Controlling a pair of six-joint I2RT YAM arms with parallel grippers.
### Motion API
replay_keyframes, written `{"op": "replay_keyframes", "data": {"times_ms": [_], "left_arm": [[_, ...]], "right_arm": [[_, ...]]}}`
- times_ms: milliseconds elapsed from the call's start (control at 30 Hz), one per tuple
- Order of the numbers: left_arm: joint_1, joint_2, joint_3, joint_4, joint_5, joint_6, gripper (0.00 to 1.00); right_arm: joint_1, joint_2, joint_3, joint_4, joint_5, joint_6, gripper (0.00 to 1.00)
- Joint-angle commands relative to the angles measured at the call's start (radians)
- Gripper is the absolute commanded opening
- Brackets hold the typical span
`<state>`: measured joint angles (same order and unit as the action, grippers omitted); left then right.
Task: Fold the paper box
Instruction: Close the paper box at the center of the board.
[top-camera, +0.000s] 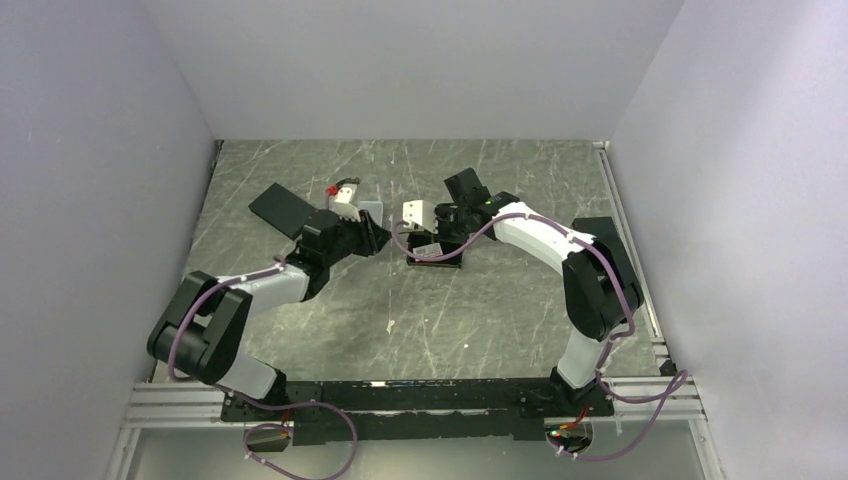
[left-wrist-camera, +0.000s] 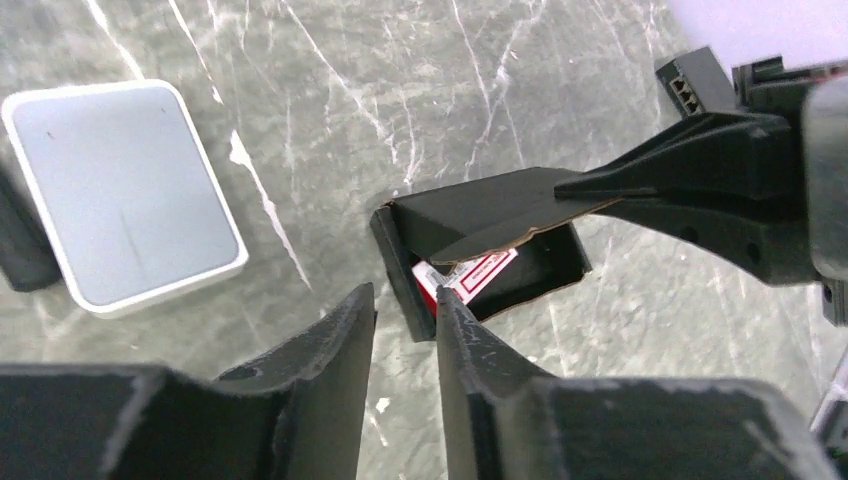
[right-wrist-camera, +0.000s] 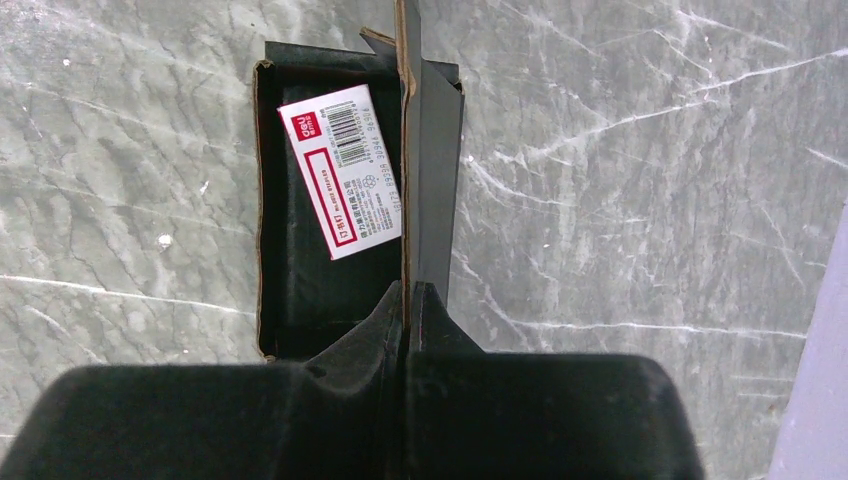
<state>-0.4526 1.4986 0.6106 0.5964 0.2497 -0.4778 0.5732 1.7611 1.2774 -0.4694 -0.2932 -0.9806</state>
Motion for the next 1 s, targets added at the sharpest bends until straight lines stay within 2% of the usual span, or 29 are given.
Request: {"op": "replay_keyframes", "data": {"times_ms": [0, 200, 300, 333, 633, 833, 967], "left_arm": [[0.009, -0.102, 0.009, -0.063, 0.064, 0.177, 0.39], [0.010, -0.105, 0.090, -0.178, 0.198, 0.546, 0.63], [0.012, -0.072, 0.117, -0.162, 0.242, 0.615, 0.77], [0.012, -0.054, 0.128, -0.153, 0.252, 0.630, 0.78], [0.041, 0.136, 0.311, -0.225, 0.496, 0.719, 0.74], [0.041, 0.224, 0.400, -0.317, 0.579, 0.759, 0.65], [0.041, 0.255, 0.416, -0.299, 0.611, 0.737, 0.60]], "right_arm": [[0.006, 0.011, -0.018, -0.065, 0.016, -0.024, 0.00], [0.006, 0.009, -0.018, -0.070, 0.012, -0.033, 0.00], [0.006, 0.009, -0.016, -0.074, 0.008, -0.035, 0.00], [0.006, 0.010, -0.015, -0.075, 0.007, -0.034, 0.00], [0.005, 0.008, -0.013, -0.077, 0.002, -0.036, 0.00], [0.005, 0.015, -0.010, -0.078, -0.001, -0.038, 0.00], [0.006, 0.018, -0.009, -0.078, -0.003, -0.038, 0.00]]}}
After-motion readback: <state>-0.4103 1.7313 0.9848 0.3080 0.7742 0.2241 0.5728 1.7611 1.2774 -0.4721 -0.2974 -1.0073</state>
